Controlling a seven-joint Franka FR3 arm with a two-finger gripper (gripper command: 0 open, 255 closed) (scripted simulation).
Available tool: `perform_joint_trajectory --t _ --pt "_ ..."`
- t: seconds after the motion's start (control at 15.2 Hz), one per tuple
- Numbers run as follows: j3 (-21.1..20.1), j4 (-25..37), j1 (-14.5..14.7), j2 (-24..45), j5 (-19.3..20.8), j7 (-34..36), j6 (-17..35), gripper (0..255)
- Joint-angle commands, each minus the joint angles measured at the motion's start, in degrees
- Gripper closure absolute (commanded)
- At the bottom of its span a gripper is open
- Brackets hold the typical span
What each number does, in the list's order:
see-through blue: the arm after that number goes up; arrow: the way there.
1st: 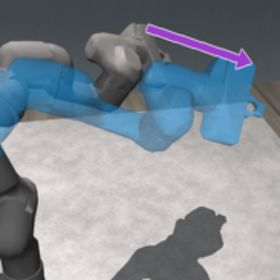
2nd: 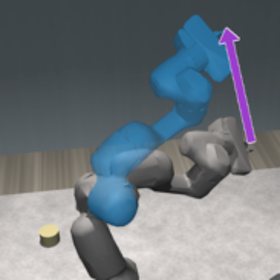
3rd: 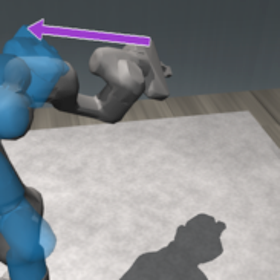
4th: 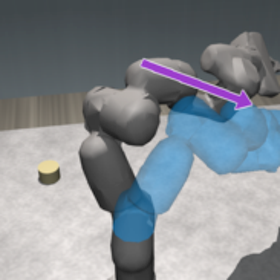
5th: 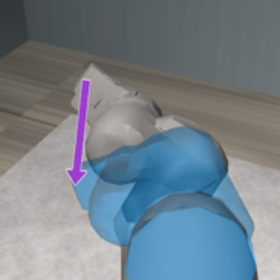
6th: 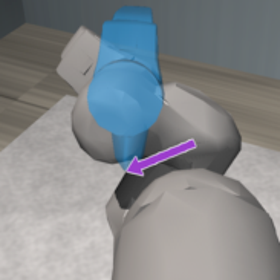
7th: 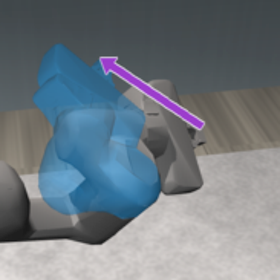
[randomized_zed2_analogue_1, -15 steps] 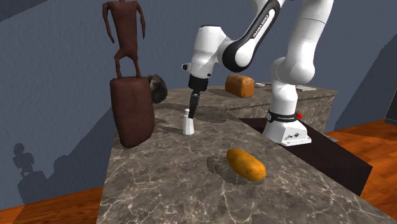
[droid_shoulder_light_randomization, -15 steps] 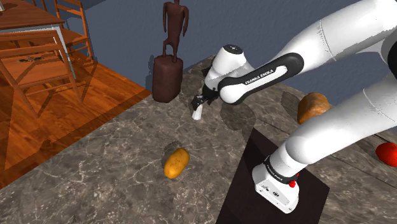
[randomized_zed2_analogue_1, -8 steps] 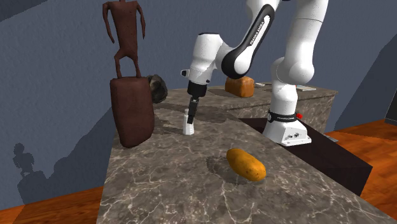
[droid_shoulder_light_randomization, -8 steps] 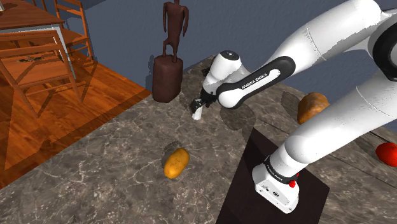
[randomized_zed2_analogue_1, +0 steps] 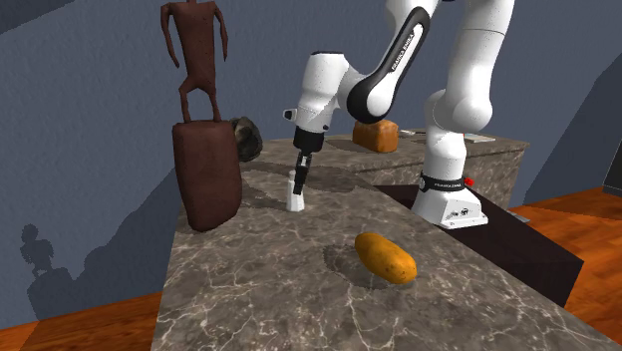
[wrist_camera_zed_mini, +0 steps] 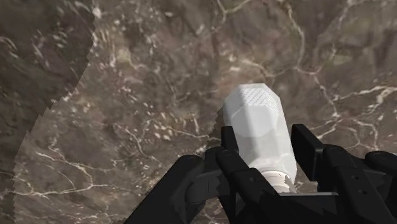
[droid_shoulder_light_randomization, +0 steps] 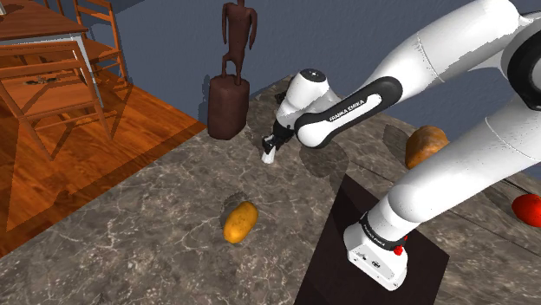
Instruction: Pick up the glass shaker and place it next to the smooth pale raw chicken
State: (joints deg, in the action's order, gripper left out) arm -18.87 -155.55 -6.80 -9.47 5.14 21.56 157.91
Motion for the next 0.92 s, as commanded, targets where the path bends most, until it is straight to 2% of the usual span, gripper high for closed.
perform_joint_trajectory --t 0.0,0.33,0.86 --pt "0.0 0.0 0.0 0.0 0.0 0.0 0.0 255" --pt "0.0 0.0 0.0 0.0 0.0 0.0 0.0 255" --pt "1.6 1.6 2.1 -6.2 -4.3 -3.6 -7.7 255"
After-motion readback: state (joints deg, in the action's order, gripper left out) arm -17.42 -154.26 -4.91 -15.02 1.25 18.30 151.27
